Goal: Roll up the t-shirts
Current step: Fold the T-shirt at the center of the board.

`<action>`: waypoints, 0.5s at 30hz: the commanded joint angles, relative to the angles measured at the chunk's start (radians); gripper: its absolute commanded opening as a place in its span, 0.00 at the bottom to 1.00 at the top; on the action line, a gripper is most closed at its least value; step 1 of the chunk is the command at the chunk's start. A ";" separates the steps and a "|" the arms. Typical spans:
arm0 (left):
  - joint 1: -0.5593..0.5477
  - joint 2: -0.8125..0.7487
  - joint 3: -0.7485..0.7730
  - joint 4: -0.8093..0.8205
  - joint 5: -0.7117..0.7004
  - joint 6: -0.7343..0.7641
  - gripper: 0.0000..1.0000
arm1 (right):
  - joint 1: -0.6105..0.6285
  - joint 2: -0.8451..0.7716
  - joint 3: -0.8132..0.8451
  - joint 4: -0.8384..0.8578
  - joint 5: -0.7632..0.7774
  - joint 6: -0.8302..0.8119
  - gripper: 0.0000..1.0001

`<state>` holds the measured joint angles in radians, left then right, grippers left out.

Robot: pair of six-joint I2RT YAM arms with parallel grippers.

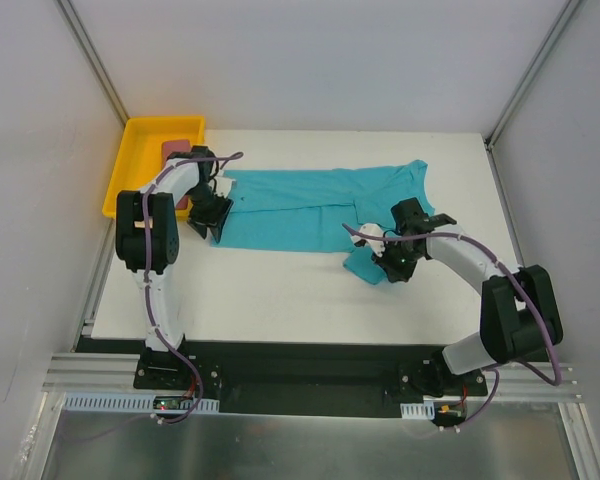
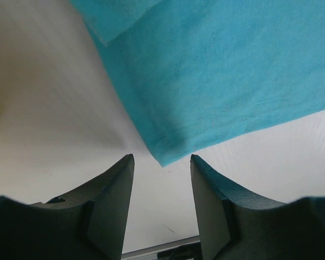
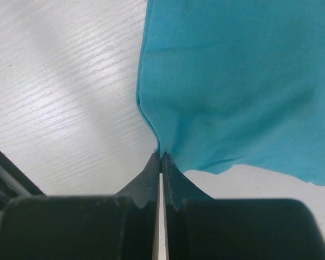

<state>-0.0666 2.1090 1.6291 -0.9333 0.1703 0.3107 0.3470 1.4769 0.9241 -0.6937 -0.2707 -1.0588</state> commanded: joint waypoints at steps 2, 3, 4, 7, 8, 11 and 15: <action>-0.016 0.016 -0.012 -0.052 -0.006 0.019 0.45 | -0.005 0.017 0.041 -0.027 -0.004 0.019 0.01; -0.018 0.019 -0.015 -0.050 -0.002 0.019 0.43 | -0.005 0.019 0.041 -0.027 -0.004 0.019 0.01; -0.019 0.022 -0.017 -0.052 0.001 0.018 0.43 | -0.008 0.020 0.041 -0.029 -0.002 0.019 0.01; -0.021 0.025 -0.026 -0.050 0.000 0.004 0.41 | -0.006 0.025 0.044 -0.024 -0.001 0.019 0.01; -0.021 0.025 -0.028 -0.048 -0.003 0.002 0.41 | -0.006 0.026 0.047 -0.026 -0.002 0.020 0.01; -0.025 0.028 -0.034 -0.047 -0.011 0.004 0.40 | -0.005 0.026 0.048 -0.026 -0.001 0.020 0.01; -0.032 0.045 -0.029 -0.050 -0.005 0.018 0.30 | -0.009 0.025 0.048 -0.027 0.010 0.026 0.01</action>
<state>-0.0799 2.1319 1.6070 -0.9463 0.1688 0.3138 0.3462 1.5013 0.9329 -0.6945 -0.2691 -1.0538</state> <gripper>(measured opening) 0.365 0.012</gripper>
